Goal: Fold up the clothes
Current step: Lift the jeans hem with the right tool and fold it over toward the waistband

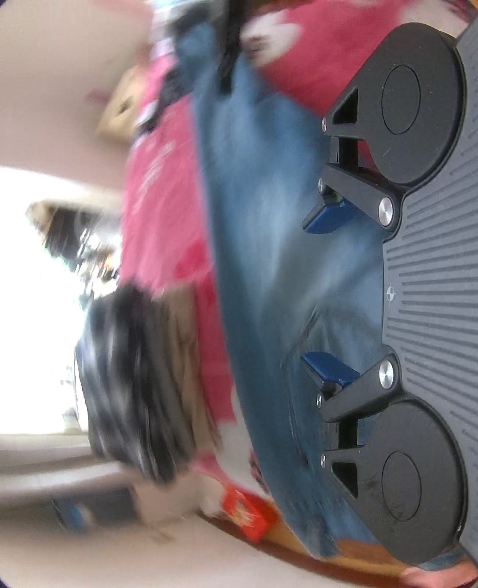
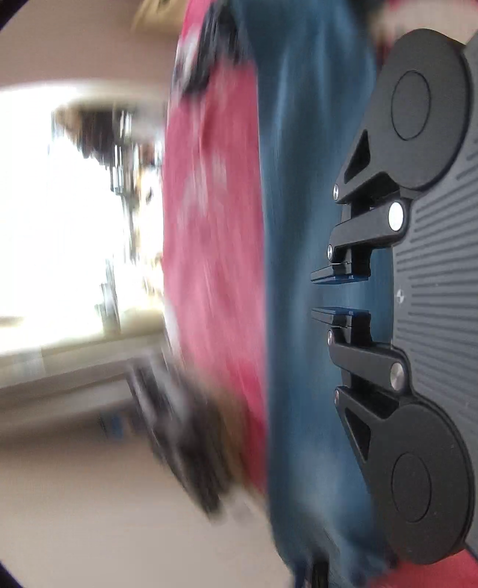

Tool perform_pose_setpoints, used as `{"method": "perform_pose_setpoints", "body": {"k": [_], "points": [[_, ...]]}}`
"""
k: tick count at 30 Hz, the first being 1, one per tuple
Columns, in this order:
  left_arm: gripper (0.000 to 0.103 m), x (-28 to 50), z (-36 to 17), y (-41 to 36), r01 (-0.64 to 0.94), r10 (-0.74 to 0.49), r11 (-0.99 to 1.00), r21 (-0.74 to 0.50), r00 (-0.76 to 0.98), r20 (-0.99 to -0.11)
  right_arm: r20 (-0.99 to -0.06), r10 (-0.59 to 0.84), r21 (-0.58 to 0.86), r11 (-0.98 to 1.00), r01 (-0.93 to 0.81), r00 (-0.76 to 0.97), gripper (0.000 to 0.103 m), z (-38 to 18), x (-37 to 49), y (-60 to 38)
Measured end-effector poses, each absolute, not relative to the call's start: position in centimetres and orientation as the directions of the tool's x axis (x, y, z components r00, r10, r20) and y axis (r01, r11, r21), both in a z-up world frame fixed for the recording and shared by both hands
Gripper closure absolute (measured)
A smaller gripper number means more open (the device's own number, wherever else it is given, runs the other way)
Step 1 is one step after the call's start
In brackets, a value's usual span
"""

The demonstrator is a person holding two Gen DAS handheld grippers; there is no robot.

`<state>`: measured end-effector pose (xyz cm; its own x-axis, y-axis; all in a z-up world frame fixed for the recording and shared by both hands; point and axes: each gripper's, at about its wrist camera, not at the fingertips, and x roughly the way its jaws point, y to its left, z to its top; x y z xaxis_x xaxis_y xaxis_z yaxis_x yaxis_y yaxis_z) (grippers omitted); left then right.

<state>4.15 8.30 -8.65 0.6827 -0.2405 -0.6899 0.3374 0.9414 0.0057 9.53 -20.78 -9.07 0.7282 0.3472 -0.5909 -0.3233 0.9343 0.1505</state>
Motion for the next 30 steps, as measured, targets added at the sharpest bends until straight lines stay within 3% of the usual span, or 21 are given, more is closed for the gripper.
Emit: {"method": "perform_pose_setpoints", "body": {"k": [3, 5, 11, 17, 30], "points": [[0.031, 3.3, -10.8, 6.5, 0.398, -0.205, 0.911, 0.111, 0.669, -0.715, -0.627, 0.42, 0.142, 0.889, -0.435, 0.656, 0.091, -11.1, 9.1, -17.0], [0.031, 2.9, -11.2, 6.9, 0.409, -0.212, 0.905, 0.114, 0.668, -0.713, -0.637, 0.395, 0.136, 0.903, -0.409, 0.662, 0.091, -12.1, 9.4, -17.6], [0.03, 3.3, -11.0, 8.5, 0.4, -0.243, 0.915, 0.048, 0.643, -0.727, -0.607, 0.259, 0.474, 0.877, 0.081, 0.752, 0.093, -12.9, 11.5, -31.7], [0.029, 3.8, -10.9, 8.8, 0.369, -0.249, 0.93, 0.0, 0.628, -0.738, -0.556, 0.12, 0.681, 0.632, 0.369, 0.822, 0.073, -13.3, 9.2, -42.9], [0.028, 4.5, -11.0, 9.3, 0.323, -0.249, 0.945, -0.052, 0.607, -0.754, -0.521, 0.05, 0.811, 0.34, 0.476, 0.852, 0.072, -17.1, 9.8, -47.7]]}}
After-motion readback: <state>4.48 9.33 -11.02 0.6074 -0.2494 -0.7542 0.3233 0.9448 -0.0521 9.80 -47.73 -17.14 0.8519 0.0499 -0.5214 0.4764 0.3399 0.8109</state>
